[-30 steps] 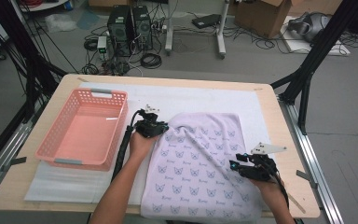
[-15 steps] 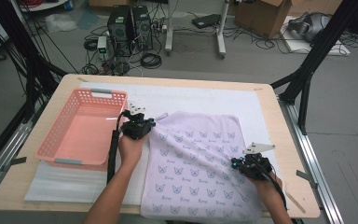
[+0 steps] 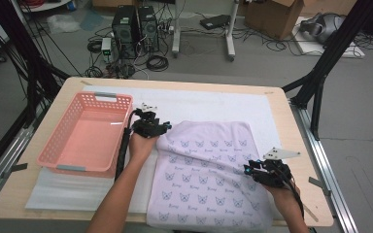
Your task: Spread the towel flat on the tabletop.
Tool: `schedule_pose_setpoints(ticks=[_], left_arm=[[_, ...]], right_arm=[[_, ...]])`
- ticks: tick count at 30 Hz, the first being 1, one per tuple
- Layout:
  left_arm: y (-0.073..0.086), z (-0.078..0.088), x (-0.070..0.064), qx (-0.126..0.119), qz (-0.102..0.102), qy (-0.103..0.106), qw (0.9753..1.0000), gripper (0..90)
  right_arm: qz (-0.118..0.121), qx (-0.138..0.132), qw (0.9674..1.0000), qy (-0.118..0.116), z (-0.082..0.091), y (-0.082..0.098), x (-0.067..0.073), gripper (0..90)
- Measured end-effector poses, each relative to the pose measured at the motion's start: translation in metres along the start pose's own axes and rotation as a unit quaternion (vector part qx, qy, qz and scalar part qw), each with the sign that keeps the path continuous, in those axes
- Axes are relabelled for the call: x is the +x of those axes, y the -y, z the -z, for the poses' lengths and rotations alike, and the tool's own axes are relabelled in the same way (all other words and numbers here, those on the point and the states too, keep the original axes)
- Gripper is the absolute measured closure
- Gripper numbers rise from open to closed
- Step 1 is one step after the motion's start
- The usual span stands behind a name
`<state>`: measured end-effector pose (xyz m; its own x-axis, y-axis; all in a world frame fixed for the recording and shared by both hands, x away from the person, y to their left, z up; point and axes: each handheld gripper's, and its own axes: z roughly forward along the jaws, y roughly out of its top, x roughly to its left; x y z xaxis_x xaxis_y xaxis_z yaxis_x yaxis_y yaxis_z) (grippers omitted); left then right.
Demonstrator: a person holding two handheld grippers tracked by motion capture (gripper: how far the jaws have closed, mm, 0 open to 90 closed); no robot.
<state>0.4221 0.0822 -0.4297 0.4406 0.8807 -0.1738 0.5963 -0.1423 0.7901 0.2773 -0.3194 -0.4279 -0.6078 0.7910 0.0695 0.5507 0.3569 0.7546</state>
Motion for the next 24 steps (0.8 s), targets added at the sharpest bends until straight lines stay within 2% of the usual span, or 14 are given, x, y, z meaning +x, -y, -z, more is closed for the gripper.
schedule_pose_setpoints(ticks=[4, 5, 6, 8, 10, 11, 12, 13, 15, 18, 21, 22, 23, 24], left_arm=[[0.007, -0.018, -0.004, 0.038, -0.012, 0.002, 0.9992, 50.2], [0.007, -0.019, -0.007, 0.035, -0.027, -0.010, 0.9990, 50.3], [0.007, -0.019, -0.009, 0.034, -0.052, -0.020, 0.9978, 55.7], [0.008, -0.019, -0.010, 0.028, -0.086, -0.023, 0.9957, 82.4], [0.006, -0.019, -0.007, 0.016, -0.076, -0.060, 0.9952, 84.9], [0.005, -0.017, -0.002, -0.003, -0.053, -0.072, 0.9960, 85.0], [0.003, -0.014, 0.003, -0.024, -0.024, -0.074, 0.9967, 85.0], [0.001, -0.012, 0.007, -0.044, -0.009, -0.072, 0.9964, 84.9], [-0.001, -0.009, 0.010, -0.059, -0.010, -0.071, 0.9957, 84.7], [0.001, -0.009, 0.012, -0.050, -0.009, -0.061, 0.9969, 79.3], [0.004, -0.013, 0.017, -0.032, 0.010, -0.042, 0.9986, 65.5], [0.005, -0.014, 0.018, -0.025, 0.004, -0.040, 0.9989, 65.5], [0.008, -0.017, 0.019, -0.008, -0.012, -0.040, 0.9991, 65.7], [0.009, -0.018, 0.019, -0.006, -0.016, -0.039, 0.9991, 66.6]], right_arm=[[-0.003, -0.002, 1.0000, -0.001, -0.001, 0.001, -0.003, 64.6], [-0.004, -0.003, 1.0000, 0.000, -0.001, 0.001, -0.004, 64.1], [-0.006, -0.003, 1.0000, 0.000, -0.001, 0.001, -0.006, 63.3], [-0.013, -0.005, 0.9999, 0.002, -0.004, 0.000, -0.010, 60.7], [-0.021, -0.008, 0.9998, 0.000, -0.007, -0.001, -0.013, 60.5], [-0.023, -0.008, 0.9997, 0.001, -0.008, -0.002, -0.014, 60.5], [-0.022, -0.008, 0.9997, 0.003, -0.010, -0.003, -0.015, 60.4], [-0.023, -0.009, 0.9997, 0.006, -0.012, -0.005, -0.016, 59.3], [-0.029, -0.013, 0.9993, 0.019, -0.016, -0.010, -0.022, 54.3], [-0.046, -0.022, 0.9976, 0.046, -0.022, -0.022, -0.037, 50.1], [-0.075, -0.024, 0.9950, 0.061, -0.033, -0.037, -0.060, 47.7], [-0.087, -0.025, 0.9940, 0.061, -0.038, -0.042, -0.068, 46.2], [-0.096, -0.021, 0.9927, 0.069, -0.044, -0.047, -0.073, 45.3], [-0.096, -0.017, 0.9921, 0.079, -0.052, -0.054, -0.079, 45.2]])
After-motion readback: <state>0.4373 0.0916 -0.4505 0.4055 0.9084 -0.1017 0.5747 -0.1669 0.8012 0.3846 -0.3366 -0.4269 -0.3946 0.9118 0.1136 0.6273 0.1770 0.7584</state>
